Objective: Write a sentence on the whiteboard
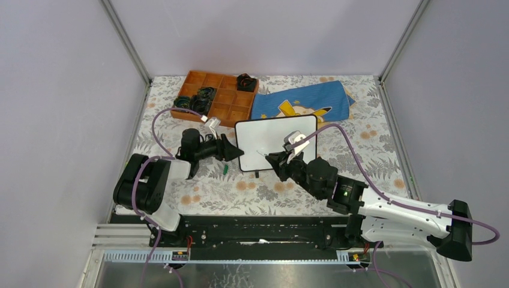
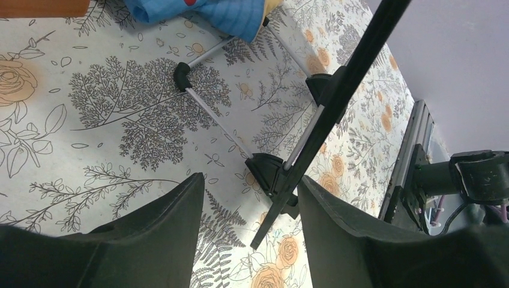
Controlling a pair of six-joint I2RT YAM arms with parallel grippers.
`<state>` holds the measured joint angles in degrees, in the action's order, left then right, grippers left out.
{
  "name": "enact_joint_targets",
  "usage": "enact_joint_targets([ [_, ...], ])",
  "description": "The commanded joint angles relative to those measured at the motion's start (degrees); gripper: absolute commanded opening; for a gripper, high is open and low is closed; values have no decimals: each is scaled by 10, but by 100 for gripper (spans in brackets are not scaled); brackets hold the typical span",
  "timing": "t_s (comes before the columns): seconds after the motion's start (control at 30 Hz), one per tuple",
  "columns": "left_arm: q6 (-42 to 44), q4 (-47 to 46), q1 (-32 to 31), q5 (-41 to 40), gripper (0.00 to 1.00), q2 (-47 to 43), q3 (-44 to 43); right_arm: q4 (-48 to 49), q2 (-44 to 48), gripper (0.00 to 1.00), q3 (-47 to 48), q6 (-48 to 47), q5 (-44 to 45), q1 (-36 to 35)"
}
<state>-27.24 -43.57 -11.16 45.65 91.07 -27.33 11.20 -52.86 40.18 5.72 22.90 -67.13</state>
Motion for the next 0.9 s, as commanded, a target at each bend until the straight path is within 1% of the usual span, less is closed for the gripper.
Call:
enact_joint_targets([
  [0.0,29,11,-4,-21,64,-10,-12,51,-13,0,-1,5,13,-4],
  [0.33,57,43,-28,-23,64,-36,-17,72,-84,0,20,12,112,-4],
  [0.53,78,70,-41,-35,65,-43,-22,121,-112,0,12,1,136,-5],
  [0.7,89,89,-48,-45,65,-47,-26,148,-145,0,25,-4,147,-4],
  [0.87,101,112,-52,-57,65,-51,-32,131,-190,0,66,-3,162,-4],
])
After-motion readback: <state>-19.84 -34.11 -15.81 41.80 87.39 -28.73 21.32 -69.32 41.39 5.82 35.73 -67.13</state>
